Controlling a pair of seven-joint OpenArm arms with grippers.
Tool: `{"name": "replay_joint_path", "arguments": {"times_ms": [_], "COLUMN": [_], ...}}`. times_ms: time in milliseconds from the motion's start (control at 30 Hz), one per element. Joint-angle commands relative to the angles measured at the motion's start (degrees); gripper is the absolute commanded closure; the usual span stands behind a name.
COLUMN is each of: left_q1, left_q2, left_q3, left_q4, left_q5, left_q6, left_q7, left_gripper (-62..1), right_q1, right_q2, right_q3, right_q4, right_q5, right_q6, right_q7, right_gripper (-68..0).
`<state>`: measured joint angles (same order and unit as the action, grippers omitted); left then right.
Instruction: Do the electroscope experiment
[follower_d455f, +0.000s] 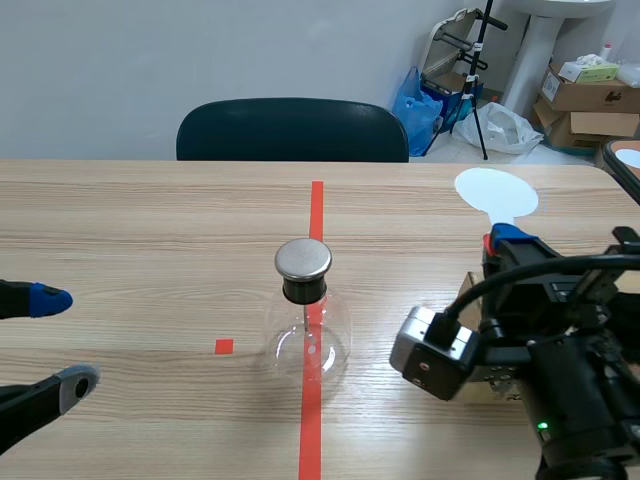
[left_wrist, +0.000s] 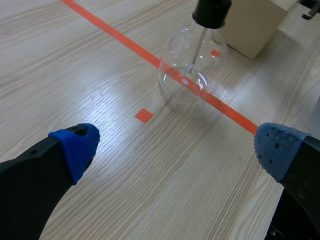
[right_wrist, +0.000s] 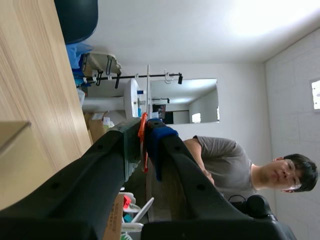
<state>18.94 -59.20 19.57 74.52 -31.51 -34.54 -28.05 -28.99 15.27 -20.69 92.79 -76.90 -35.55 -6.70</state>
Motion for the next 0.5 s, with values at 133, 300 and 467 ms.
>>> {"name": "replay_joint_path", "arguments": {"times_ms": [133, 300, 467], "left_q1": [-8.5, -15.8, -22.4], "left_q2": [2.7, 8.7, 16.0], "left_q3": [8.4, 15.1, 19.2], "left_q4": [-0.2, -4.2, -11.8], "left_q5": [8.1, 16.9, 19.3], "left_q6": [-0.8, -0.8, -0.8], "left_q7": [-4.6, -3.8, -3.4], "left_gripper": [-62.3, -62.3, -62.3], "right_q1": [2.9, 4.0, 5.0], "right_q2": [0.6, 0.5, 0.4], "right_q3": [-3.5, -5.8, -7.5], "right_q4": [-1.0, -2.8, -4.8], "right_q5": [-2.8, -5.6, -6.1], "right_q6": [-0.3, -0.4, -0.3], "right_q7": [-2.9, -4.0, -4.4], "right_gripper": [-1.1, -1.1, -1.1]}}
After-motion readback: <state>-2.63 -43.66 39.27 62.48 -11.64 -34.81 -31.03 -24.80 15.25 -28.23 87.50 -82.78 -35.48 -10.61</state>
